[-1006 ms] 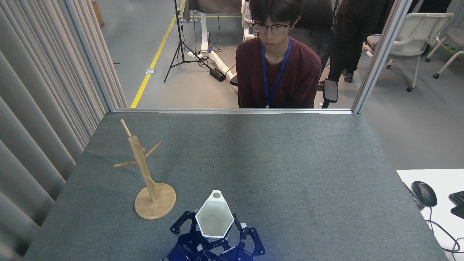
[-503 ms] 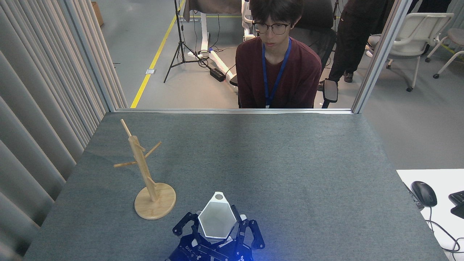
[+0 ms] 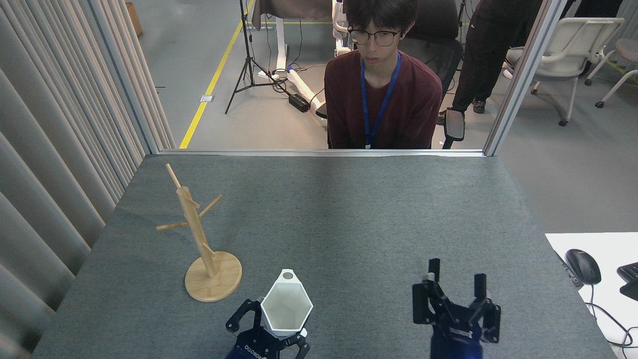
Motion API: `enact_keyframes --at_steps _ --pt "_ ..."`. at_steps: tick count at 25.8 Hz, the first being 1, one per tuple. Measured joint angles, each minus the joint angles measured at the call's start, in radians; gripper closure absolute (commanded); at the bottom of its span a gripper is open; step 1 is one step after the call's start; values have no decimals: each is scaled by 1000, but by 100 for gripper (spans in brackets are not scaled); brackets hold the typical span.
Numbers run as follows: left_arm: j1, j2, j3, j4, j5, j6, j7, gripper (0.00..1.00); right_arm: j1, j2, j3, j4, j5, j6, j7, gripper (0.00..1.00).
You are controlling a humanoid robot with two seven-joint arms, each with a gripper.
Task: Hang cup on storage rack
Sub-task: 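Open the right gripper and withdraw it from the cup, then carry the cup with the left gripper toward the wooden stand's arms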
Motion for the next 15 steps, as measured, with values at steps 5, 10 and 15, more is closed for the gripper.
enact_keyframes --at_steps 5,10,15 --pt "46 0 96 -45 8 9 2 74 128 -80 -33 19 41 -53 33 2" --pt "83 9 234 -94 12 11 3 75 167 -82 -33 42 153 -57 43 2" --pt "88 11 389 -119 0 38 0 75 171 -88 -35 69 248 -59 44 2"
